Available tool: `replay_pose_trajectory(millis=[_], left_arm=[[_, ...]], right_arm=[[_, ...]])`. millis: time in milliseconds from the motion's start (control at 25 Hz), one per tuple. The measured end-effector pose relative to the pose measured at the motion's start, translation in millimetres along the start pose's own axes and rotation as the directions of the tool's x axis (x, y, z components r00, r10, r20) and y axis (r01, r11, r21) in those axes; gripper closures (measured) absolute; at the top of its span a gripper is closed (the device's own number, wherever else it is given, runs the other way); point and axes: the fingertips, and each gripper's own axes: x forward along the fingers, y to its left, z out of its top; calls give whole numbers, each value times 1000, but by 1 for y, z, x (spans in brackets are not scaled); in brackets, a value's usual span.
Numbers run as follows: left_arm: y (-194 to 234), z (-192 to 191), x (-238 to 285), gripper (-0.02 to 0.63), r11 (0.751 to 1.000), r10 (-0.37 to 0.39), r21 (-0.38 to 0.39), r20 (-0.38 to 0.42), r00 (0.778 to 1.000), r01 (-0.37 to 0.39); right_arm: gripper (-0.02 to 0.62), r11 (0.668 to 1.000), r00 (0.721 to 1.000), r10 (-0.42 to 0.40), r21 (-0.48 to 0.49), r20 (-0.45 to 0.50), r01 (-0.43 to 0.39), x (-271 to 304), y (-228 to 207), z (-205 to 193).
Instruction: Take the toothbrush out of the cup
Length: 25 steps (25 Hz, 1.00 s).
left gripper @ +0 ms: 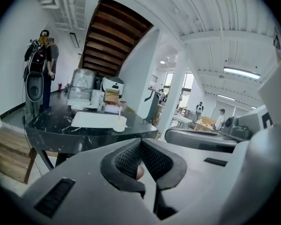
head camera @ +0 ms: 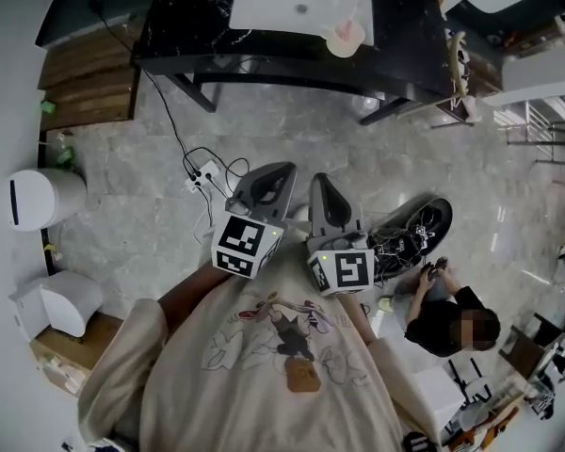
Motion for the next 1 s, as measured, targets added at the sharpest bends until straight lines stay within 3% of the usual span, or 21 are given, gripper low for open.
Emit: replay_pose_trajectory(millis=[120, 400, 600, 760, 1000], left_arm=[[23, 3, -1, 603, 1000, -28, -11, 3, 1000, 28], [89, 8, -7, 603, 996, -48, -71, 13, 999, 49], [107, 10, -2, 603, 995, -72, -66, -7, 997, 71], [110, 20, 19, 603, 994, -100, -39, -14, 995, 99], [114, 38, 75, 603, 996, -90, 4, -50, 995, 90]], right_arm=[[577, 999, 999, -38, -21, -8, 38, 21, 7, -2], [577, 993, 994, -85, 74, -71, 90, 78, 29, -23], [577, 990, 988, -117, 60, -104, 124, 96, 31, -24], [577, 986, 984, -141, 74, -110, 150, 114, 12, -20], [577, 975, 980, -179, 117, -84, 188, 141, -50, -7]])
